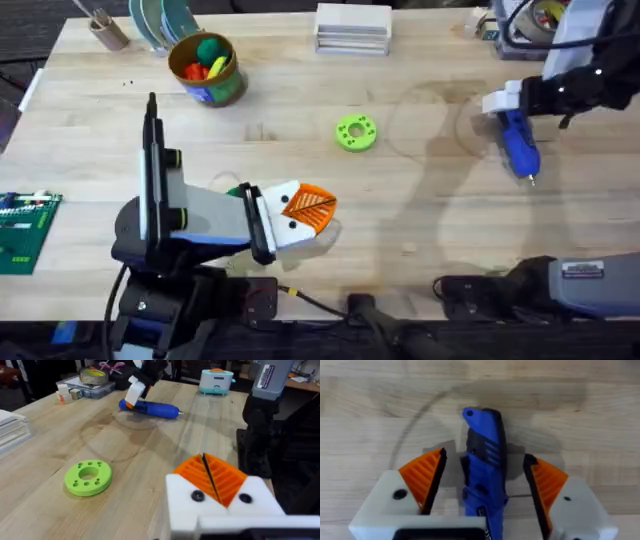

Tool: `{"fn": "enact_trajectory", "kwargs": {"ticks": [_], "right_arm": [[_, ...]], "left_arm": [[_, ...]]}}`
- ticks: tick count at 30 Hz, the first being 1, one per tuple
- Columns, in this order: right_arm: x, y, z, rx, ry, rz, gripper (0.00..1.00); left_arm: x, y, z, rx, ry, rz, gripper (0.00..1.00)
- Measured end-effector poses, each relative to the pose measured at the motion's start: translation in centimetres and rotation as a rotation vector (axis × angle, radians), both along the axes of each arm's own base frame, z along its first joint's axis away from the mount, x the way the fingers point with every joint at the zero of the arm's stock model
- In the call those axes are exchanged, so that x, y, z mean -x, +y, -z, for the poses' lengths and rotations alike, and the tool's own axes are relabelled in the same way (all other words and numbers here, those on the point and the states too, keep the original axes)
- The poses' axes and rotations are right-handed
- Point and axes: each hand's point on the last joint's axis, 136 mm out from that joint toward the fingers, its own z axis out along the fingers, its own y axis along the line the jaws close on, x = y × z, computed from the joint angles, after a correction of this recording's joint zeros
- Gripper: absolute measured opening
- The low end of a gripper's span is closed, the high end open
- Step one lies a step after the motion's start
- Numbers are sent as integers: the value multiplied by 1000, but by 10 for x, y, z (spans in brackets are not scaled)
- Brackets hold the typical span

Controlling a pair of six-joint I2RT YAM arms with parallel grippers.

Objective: Pick up the gripper from the table and insert it into the empty holder that is missing its gripper. Then pick up a screw, insert it into the mounting hole, and use the screwdriver to tighten it. Finally, clean up the table by picking up the vegetable and placing it into the bucket.

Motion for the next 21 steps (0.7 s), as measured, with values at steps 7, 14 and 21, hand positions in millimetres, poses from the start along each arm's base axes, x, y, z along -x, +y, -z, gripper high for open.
{"fn": "enact_trajectory", "kwargs": {"ticks": [7,14,21], "right_arm": [[4,1,25,-18,69,-7,992],[4,2,32,-22,83,-10,900],[3,1,31,-20,78,-11,797]], "left_arm": [[0,0,0,0,0,0,5],[0,0,0,0,0,0,5],[0,0,0,0,0,0,5]]}}
